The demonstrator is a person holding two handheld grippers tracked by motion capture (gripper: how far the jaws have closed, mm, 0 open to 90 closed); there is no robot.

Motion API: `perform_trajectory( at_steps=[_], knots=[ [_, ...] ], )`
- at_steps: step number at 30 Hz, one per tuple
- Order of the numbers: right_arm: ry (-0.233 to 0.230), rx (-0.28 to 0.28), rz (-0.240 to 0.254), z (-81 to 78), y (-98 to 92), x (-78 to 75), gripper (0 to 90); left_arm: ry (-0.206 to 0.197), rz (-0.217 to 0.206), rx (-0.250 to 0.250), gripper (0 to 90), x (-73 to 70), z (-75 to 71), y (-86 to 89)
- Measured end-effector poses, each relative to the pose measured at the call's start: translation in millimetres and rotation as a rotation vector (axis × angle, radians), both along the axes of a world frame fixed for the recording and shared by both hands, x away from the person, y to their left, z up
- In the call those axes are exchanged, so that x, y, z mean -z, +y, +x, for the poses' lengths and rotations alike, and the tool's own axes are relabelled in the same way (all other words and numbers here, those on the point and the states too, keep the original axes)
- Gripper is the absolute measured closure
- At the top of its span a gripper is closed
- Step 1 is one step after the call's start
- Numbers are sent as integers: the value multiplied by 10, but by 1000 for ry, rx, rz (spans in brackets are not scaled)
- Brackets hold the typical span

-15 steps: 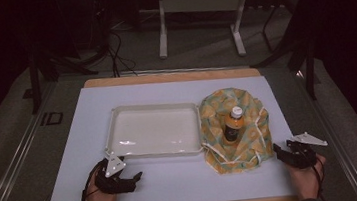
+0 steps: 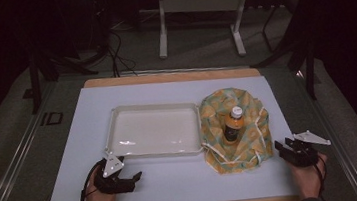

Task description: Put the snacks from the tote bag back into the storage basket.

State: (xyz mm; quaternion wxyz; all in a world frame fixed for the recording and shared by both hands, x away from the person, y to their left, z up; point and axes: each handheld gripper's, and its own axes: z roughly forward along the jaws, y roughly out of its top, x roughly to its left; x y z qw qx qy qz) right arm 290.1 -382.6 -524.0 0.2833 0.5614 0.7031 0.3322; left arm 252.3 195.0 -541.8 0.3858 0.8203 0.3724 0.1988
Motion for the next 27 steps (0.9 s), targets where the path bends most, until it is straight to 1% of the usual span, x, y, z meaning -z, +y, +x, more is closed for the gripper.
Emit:
perform_trajectory(
  at_steps=[1, 3, 4, 5, 7, 11, 14, 17, 19, 20, 21, 23, 25, 27],
  knots=[
    [12, -2, 0, 2, 1, -22, 538, -3, 3, 2, 166, 0, -3, -2],
    [25, -4, 39, 9, -3, -40, 536, -9, 3, 5, 168, -2, -9, -3],
    [28, -5, 44, 15, -3, -52, 531, -13, 3, 10, 169, -3, -14, -1],
    [33, -5, 38, 18, 3, -67, 525, -19, 1, 11, 173, -4, -19, -1],
    [42, -17, 38, 35, 17, -98, 517, -17, 2, 11, 178, -3, -18, -2],
    [41, -42, 0, 60, 61, -170, 517, -17, 0, 10, 179, -3, -18, 0],
    [39, -72, -26, 71, 81, -230, 515, -14, 2, 12, 180, -3, -17, -2],
    [39, -104, -37, 68, 92, -300, 516, -13, 2, 11, 183, -1, -15, -4],
    [41, -113, -40, 68, 95, -322, 516, -15, 3, 9, 183, -1, -16, -5],
    [43, -131, -43, 69, 104, -367, 517, -13, 3, 12, 183, -1, -15, -4],
    [44, -134, -45, 69, 108, -381, 517, -17, 5, 10, 184, -2, -18, -4],
    [44, -151, -42, 69, 120, -412, 516, -18, 1, 11, 186, -2, -20, -3],
    [51, -169, -62, 73, 134, -431, 513, -21, 0, 9, 186, -2, -22, -2],
    [61, -176, -83, 80, 149, -445, 512, -21, 2, 8, 187, -3, -20, -1]
  ],
)
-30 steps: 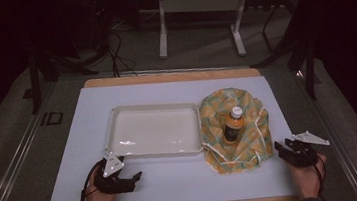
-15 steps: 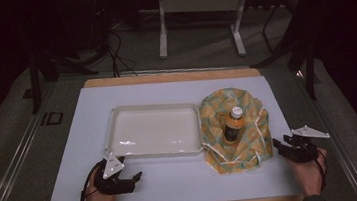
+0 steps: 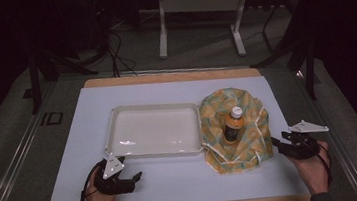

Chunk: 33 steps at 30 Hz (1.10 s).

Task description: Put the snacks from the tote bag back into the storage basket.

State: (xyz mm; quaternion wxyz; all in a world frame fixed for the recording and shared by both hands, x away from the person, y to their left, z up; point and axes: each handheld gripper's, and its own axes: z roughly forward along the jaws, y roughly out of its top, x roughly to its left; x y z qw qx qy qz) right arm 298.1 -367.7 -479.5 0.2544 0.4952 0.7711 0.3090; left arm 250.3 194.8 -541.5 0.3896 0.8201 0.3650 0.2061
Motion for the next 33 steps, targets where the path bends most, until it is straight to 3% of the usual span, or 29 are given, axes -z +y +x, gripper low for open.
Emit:
perform_trajectory(
  at_steps=[13, 15, 22, 29, 33],
  knots=[
    [6, -72, -79, 61, 118, -210, 520, 2, -4, 1, 186, 0, 1, 0],
    [13, -104, -41, 73, 128, -255, 520, 3, -4, 3, 186, 0, 1, 0],
    [29, -171, -71, 109, 188, -394, 520, 5, -5, 5, 186, 0, 1, 0],
    [56, -229, -124, 166, 256, -450, 525, 7, -5, 5, 186, 0, 3, 0],
    [70, -267, -179, 186, 303, -461, 541, 6, -4, 6, 187, 0, 3, 0]
  ],
)
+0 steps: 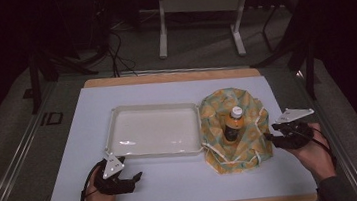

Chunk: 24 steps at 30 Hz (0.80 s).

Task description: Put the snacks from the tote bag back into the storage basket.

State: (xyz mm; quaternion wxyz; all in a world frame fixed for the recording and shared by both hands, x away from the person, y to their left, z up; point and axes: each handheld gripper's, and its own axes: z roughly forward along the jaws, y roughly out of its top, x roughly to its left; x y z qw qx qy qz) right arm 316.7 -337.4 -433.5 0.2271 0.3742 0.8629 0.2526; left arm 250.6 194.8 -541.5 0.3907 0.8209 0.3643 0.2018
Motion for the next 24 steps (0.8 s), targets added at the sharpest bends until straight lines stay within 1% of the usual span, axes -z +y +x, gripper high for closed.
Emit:
perform_trajectory(
  at_steps=[2, 5, 7, 16, 18, 20, 24],
  knots=[
    [8, -15, -23, 8, 21, -10, 542, -1, 0, 0, 187, 0, -1, 0],
    [15, -38, -45, 24, 48, -44, 541, 1, -1, 0, 186, 0, 0, 0],
    [20, -53, -50, 36, 67, -72, 542, 0, 1, 2, 186, -1, 0, 1],
    [45, -108, -119, 91, 154, -186, 540, -2, 0, 4, 187, 0, -3, 1],
    [55, -118, -121, 99, 170, -208, 532, -2, 0, 3, 187, 0, -3, 0],
    [61, -137, -111, 107, 179, -236, 532, -2, 0, 3, 187, 0, -3, -1],
    [69, -169, -119, 117, 198, -286, 532, -2, 1, 3, 187, 0, -3, -1]
  ],
)
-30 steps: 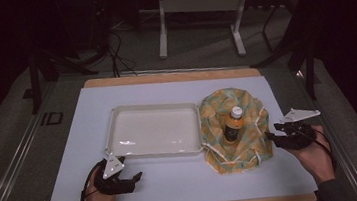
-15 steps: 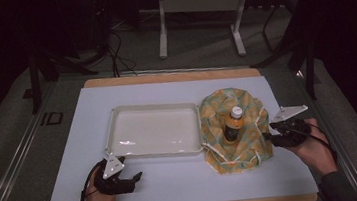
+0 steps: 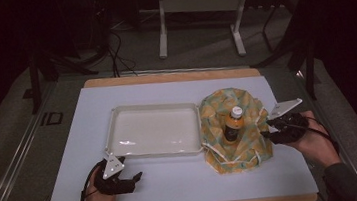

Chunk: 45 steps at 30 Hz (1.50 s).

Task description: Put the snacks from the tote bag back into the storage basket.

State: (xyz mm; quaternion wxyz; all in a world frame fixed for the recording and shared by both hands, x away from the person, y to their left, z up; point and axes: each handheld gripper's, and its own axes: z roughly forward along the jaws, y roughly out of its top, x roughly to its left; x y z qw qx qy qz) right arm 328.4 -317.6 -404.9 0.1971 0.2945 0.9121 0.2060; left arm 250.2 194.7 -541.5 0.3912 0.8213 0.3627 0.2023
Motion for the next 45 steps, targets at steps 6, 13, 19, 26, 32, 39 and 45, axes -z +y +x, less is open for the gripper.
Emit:
perform_trajectory(
  at_steps=[6, 13, 19, 26, 32, 39, 45],
  knots=[
    [19, -58, -34, 5, 35, -47, 530, -2, 5, 3, 189, -1, -2, -2],
    [48, -124, -65, 9, 111, -89, 527, -3, 7, 2, 190, -1, -3, -5],
    [80, -166, -85, 21, 161, -135, 528, -4, 9, 4, 190, 0, -4, -7],
    [75, -188, -106, 44, 205, -201, 516, -4, 13, 7, 191, 0, -4, -9],
    [86, -203, -110, 60, 223, -215, 518, -3, 12, 7, 191, 0, -4, -9],
    [108, -229, -130, 88, 265, -191, 518, -5, 14, 8, 192, 1, -5, -13],
    [117, -240, -145, 109, 288, -210, 520, -4, 15, 9, 193, 1, -5, -15]
  ],
)
